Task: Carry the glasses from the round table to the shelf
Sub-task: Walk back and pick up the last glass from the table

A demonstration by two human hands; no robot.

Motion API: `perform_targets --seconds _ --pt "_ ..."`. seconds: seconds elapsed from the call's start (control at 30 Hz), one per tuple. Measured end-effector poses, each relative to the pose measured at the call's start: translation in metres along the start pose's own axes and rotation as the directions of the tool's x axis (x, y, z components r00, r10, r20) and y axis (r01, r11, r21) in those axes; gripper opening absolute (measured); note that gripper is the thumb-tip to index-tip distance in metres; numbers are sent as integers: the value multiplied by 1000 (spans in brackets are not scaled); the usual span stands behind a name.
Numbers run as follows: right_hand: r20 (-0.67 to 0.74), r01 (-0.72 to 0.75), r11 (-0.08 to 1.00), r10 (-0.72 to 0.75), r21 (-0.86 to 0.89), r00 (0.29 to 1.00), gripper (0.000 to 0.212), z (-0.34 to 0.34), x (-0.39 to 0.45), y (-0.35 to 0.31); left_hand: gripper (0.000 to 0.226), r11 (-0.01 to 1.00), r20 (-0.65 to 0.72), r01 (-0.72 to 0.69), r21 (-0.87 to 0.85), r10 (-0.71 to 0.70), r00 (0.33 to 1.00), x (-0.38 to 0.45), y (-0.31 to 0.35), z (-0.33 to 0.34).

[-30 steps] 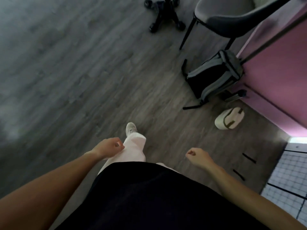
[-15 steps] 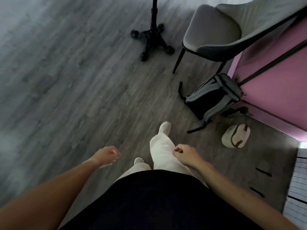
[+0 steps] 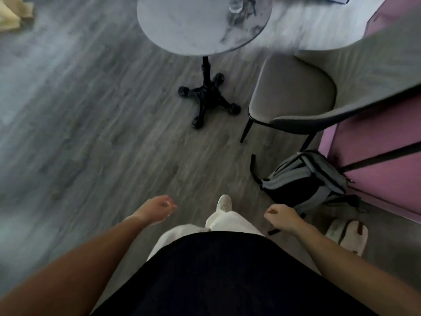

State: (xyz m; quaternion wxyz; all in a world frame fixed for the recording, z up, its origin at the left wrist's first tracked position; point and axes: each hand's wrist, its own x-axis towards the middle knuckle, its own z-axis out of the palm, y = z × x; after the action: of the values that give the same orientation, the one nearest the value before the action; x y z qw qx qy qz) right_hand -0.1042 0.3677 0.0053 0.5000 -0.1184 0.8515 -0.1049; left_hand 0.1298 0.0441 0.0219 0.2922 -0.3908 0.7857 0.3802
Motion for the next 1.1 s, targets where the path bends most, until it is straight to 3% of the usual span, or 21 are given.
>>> perform_targets --seconds 0.23,0.4,0.57,0.87,1.1 --pt "-71 74 993 -68 86 995 18 -92 57 -64 19 999 -61 -21 -40 19 998 70 61 -63" --pt "22 58 998 -59 17 998 16 -109 88 -95 18 997 -31 -23 -69 21 999 116 87 -103" --pt "55 65 998 -64 -14 996 16 -149 123 -143 21 990 -89 -109 -93 101 991 172 126 -164" --pt "-33 142 990 -142 18 989 13 -257 201 -274 21 971 -157 -220 -98 203 966 282 198 -295" --pt "-102 155 985 -147 73 984 15 -326 237 -362 10 953 -98 -290 -84 282 955 340 246 -380"
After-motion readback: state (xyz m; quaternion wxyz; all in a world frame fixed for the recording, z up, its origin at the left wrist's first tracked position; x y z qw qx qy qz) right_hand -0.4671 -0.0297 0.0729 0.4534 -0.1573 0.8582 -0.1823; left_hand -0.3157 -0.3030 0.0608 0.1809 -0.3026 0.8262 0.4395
